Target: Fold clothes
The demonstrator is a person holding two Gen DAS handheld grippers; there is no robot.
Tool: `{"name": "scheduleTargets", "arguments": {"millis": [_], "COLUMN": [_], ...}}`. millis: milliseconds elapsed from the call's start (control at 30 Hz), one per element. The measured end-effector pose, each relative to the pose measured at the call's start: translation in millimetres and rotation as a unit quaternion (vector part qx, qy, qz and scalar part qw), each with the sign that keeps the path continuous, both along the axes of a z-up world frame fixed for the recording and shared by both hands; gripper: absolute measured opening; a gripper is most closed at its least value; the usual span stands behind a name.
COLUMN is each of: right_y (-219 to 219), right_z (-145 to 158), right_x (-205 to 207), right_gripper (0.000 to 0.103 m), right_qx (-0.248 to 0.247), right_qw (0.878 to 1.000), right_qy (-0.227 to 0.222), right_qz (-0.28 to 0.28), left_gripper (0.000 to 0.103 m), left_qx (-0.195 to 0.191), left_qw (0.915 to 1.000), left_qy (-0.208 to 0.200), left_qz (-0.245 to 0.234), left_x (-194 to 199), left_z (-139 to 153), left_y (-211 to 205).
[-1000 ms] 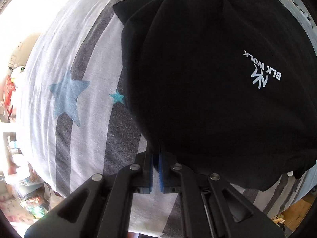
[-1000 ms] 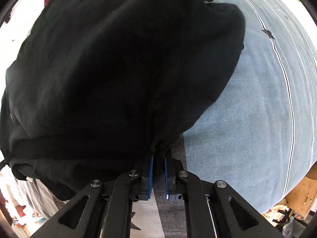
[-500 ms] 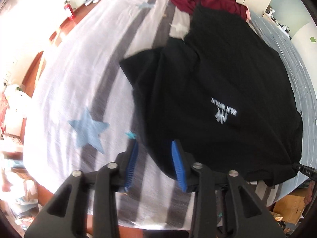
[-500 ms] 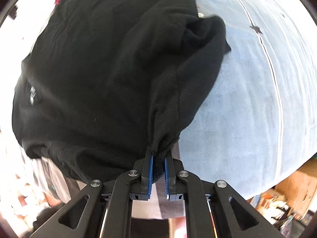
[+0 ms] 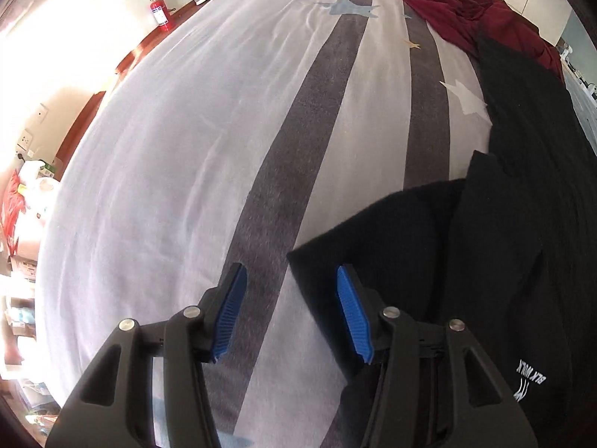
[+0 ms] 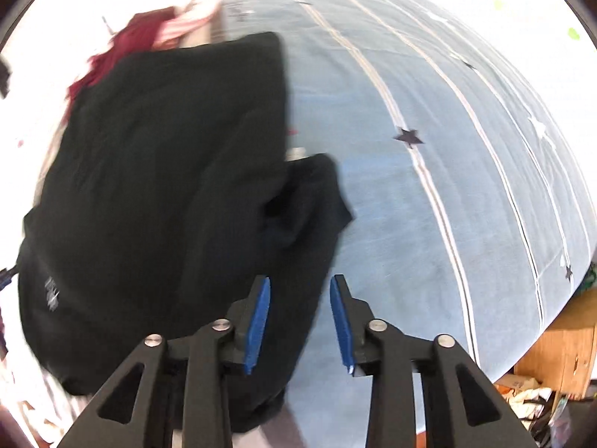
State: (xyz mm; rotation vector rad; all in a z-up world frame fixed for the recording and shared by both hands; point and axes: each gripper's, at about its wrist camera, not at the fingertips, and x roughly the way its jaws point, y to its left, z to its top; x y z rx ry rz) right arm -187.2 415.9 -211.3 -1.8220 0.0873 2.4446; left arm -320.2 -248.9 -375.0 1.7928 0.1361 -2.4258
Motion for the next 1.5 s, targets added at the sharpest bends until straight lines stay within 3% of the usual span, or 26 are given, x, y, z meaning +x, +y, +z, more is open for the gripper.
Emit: {"name": "scheduleTargets", "arguments": {"millis": [33,100,167,233,333,467,533,667,767,900,1067,1133,1300,1367,1433,1500], "right_y": [-13.8,7.1,23.8,26.4,26.3,24.6,24.1,26.5,28.3,33.3,41.5,41.6,47.3,46.9,44.0,46.0], "right_z": [-8.8,-32.3,-55.0,-67.5,-77.9,-80.4,-81.7,-85.6,-83.8,-77.6,-64.6,-64.2,-80.3,-83.2,-80.9,-72.1], "right_x": [-8.6,-22.5,-28.7,-37.3,-44.8,-45.2,-45.2,-43.6,-42.8,-41.5,-41.2,-44.6,-61.6,-68.0,-71.3,-66.9], "right_gripper": [0.032,0.032,0.032,0.032,0.032,0.032,0.033,0.035,0.035,0.036,0.037,0.043,0.043,0.03,0.008,0.005], "right_qx": [-0.002,-0.011,-0.017,-0.018,-0.018,-0.009,-0.005,0.0,0.0,0.001,-0.014,-0.016,-0.025,-0.04,-0.037,-0.034], "right_qw": [1.0,0.999,0.997,0.996,0.995,0.995,0.995,0.995,0.995,0.996,0.996,0.996,0.996,0.996,0.997,0.997], "right_qy": [-0.009,-0.022,-0.032,-0.039,-0.047,-0.051,-0.053,-0.057,-0.055,-0.044,-0.016,-0.011,-0.02,-0.024,-0.027,-0.023], "right_qz": [-0.017,-0.048,-0.074,-0.082,-0.085,-0.082,-0.081,-0.081,-0.081,-0.081,-0.089,-0.084,-0.083,-0.072,-0.058,-0.058], "left_gripper": [0.048,0.034,0.012,0.005,0.005,0.005,0.005,0.005,0.007,0.012,0.02,0.022,0.022,0.022,0.022,0.022], "left_qx": [0.008,0.002,-0.004,-0.001,-0.023,-0.036,-0.043,-0.06,-0.101,-0.115,-0.078,-0.061,-0.04,-0.035,-0.032,-0.029], "left_qw": [0.9999,0.999,0.9981,0.9987,0.9994,0.9989,0.9985,0.9963,0.9927,0.9916,0.9961,0.9968,0.9976,0.9978,0.9978,0.998], "left_qy": [-0.009,-0.015,-0.022,-0.019,0.004,0.018,0.004,-0.044,-0.035,0.007,0.04,0.051,0.039,0.032,0.027,0.022], "left_qz": [-0.011,-0.041,-0.057,-0.048,-0.026,0.024,0.034,0.042,0.055,0.059,0.014,-0.007,-0.041,-0.047,-0.052,-0.052], "left_x": [-4.1,-7.5,-10.6,-13.6,-14.7,-3.3,6.5,15.6,23.1,29.5,34.7,31.8,22.7,25.3,26.3,25.3], "left_z": [-5.3,-11.0,-12.1,-3.2,23.7,60.1,59.9,31.9,32.8,49.6,78.7,86.2,77.6,75.6,68.1,62.0], "left_y": [3.8,14.8,21.8,16.0,-4.3,-69.0,-90.8,-102.4,-98.4,-72.8,-37.1,-20.4,16.1,29.9,40.5,51.3]}}
